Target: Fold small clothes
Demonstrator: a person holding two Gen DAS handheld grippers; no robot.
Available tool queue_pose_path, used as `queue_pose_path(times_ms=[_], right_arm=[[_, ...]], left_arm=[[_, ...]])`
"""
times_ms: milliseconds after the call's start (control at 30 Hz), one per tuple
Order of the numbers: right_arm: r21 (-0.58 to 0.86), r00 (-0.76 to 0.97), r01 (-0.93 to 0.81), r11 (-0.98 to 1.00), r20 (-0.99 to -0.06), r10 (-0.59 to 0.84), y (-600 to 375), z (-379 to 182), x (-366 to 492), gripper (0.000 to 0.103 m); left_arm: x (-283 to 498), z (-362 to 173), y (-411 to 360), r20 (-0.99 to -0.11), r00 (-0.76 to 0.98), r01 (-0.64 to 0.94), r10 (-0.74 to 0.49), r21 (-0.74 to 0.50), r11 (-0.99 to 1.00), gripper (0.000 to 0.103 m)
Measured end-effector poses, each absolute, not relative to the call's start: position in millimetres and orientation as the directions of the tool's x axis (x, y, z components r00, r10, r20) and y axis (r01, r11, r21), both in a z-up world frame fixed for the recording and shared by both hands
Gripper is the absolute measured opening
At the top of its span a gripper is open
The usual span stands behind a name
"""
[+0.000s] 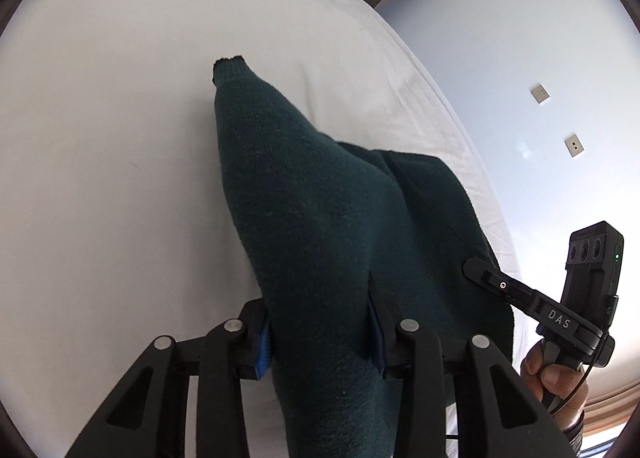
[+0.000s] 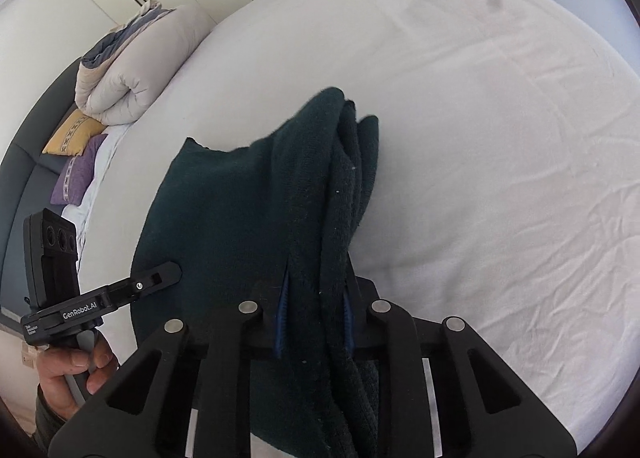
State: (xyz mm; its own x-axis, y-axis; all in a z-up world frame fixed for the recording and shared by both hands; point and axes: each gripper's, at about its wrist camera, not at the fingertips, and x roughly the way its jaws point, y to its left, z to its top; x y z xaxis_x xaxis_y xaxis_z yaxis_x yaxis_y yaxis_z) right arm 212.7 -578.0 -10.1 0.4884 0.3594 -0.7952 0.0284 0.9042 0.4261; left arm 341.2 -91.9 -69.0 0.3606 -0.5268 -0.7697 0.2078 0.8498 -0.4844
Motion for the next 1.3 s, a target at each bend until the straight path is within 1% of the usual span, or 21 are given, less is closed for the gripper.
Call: queue_pose_path(times_ms=[167, 300, 400, 500, 567, 600, 633, 667, 700, 733, 767, 833, 900, 933, 1000, 1033, 1067, 1100, 1133, 1200, 1300], right_arm=[[0.429, 0.499, -0.069, 0.901, -0.767, 0.404, -517.8, 25.5, 191.0, 0.019], [0.487, 0.469, -0.122, 0.865, -0.739, 0.483, -466.5, 30.0, 168.6, 0.019], [0.525, 0.432, -0.149, 0.838, -0.728, 0.533, -421.1, 21.0, 150.7, 0.019], [0.56, 0.39, -0.141, 0.817, -0.727, 0.565, -384.5, 0.7, 135.6, 0.019], [0.541, 0.373, -0.122, 0.832, -0.752, 0.544, -367.2, -19.1, 131.8, 0.019], [0.512, 0.37, -0.099, 0.853, -0.777, 0.509, -362.4, -32.3, 129.6, 0.019], [0.499, 0.361, -0.072, 0.864, -0.794, 0.489, -360.8, -45.7, 128.3, 0.023], [0.518, 0.347, -0.044, 0.854, -0.794, 0.5, -363.3, -59.9, 127.1, 0.026], [0.55, 0.357, -0.016, 0.835, -0.777, 0.518, -376.8, -70.3, 121.2, 0.03], [0.585, 0.367, 0.001, 0.811, -0.755, 0.544, -382.8, -75.6, 119.8, 0.034], [0.617, 0.376, 0.007, 0.787, -0.731, 0.57, -387.3, -79.5, 119.7, 0.036], [0.635, 0.385, 0.004, 0.772, -0.714, 0.585, -395.0, -82.6, 117.1, 0.04], [0.621, 0.402, 0.014, 0.784, -0.721, 0.564, -405.7, -76.2, 109.3, 0.045], [0.608, 0.418, 0.016, 0.794, -0.725, 0.547, -408.0, -72.5, 105.4, 0.047], [0.563, 0.465, 0.021, 0.826, -0.737, 0.49, -418.9, -60.7, 96.9, 0.048], [0.539, 0.481, 0.029, 0.842, -0.746, 0.461, -424.6, -53.7, 89.4, 0.048], [0.508, 0.498, 0.038, 0.86, -0.756, 0.425, -429.7, -46.2, 82.1, 0.048], [0.482, 0.521, 0.042, 0.875, -0.758, 0.393, -433.4, -38.3, 71.4, 0.048], [0.469, 0.543, 0.042, 0.882, -0.752, 0.374, -439.7, -28.8, 59.4, 0.048], [0.436, 0.604, 0.045, 0.899, -0.728, 0.324, -452.9, -2.7, 33.0, 0.048], [0.383, 0.707, 0.03, 0.923, -0.661, 0.251, -466.1, 36.3, -16.6, 0.05]], left_arm=[[305.0, -31.0, -34.3, -0.77, 0.421, 0.236, -0.479, -0.417, 0.878, 0.039], [269.8, -23.9, 27.4, -0.784, 0.445, 0.209, -0.434, -0.38, 0.901, 0.039], [250.4, -38.0, 67.5, -0.797, 0.443, 0.167, -0.41, -0.376, 0.912, 0.039], [242.4, -66.9, 89.5, -0.82, 0.412, 0.135, -0.397, -0.376, 0.917, 0.04], [240.4, -90.1, 99.9, -0.828, 0.39, 0.109, -0.402, -0.392, 0.914, 0.044], [239.4, -99.0, 105.1, -0.82, 0.393, 0.096, -0.417, -0.415, 0.905, 0.046], [238.6, -103.9, 108.7, -0.803, 0.404, 0.089, -0.438, -0.442, 0.892, 0.049], [237.8, -106.1, 109.5, -0.791, 0.415, 0.079, -0.449, -0.46, 0.884, 0.054], [236.0, -107.2, 110.5, -0.788, 0.424, 0.072, -0.447, -0.463, 0.884, 0.057], [234.7, -107.9, 109.9, -0.788, 0.436, 0.072, -0.435, -0.452, 0.889, 0.062], [233.5, -107.6, 110.3, -0.786, 0.447, 0.074, -0.426, -0.442, 0.894, 0.065], [228.3, -104.5, 111.8, -0.781, 0.466, 0.066, -0.416, -0.439, 0.896, 0.065], [216.5, -91.6, 113.6, -0.771, 0.519, 0.053, -0.37, -0.403, 0.914, 0.064], [208.4, -82.0, 112.6, -0.759, 0.557, 0.057, -0.337, -0.369, 0.928, 0.063], [189.6, -62.5, 108.0, -0.73, 0.63, 0.06, -0.264, -0.293, 0.954, 0.065], [175.8, -50.6, 104.5, -0.706, 0.673, 0.059, -0.221, -0.247, 0.967, 0.07], [163.7, -40.4, 101.0, -0.677, 0.711, 0.064, -0.19, -0.208, 0.976, 0.079], [148.5, -29.4, 97.1, -0.642, 0.75, 0.068, -0.157, -0.16, 0.985, 0.084], [130.0, -17.3, 90.5, -0.595, 0.794, 0.072, -0.12, -0.105, 0.992, 0.094], [94.0, 3.5, 84.6, -0.493, 0.868, 0.056, -0.056, -0.013, 0.998, 0.103], [45.5, 32.6, 80.3, -0.365, 0.931, 0.014, 0.008, 0.058, 0.998, 0.103]])
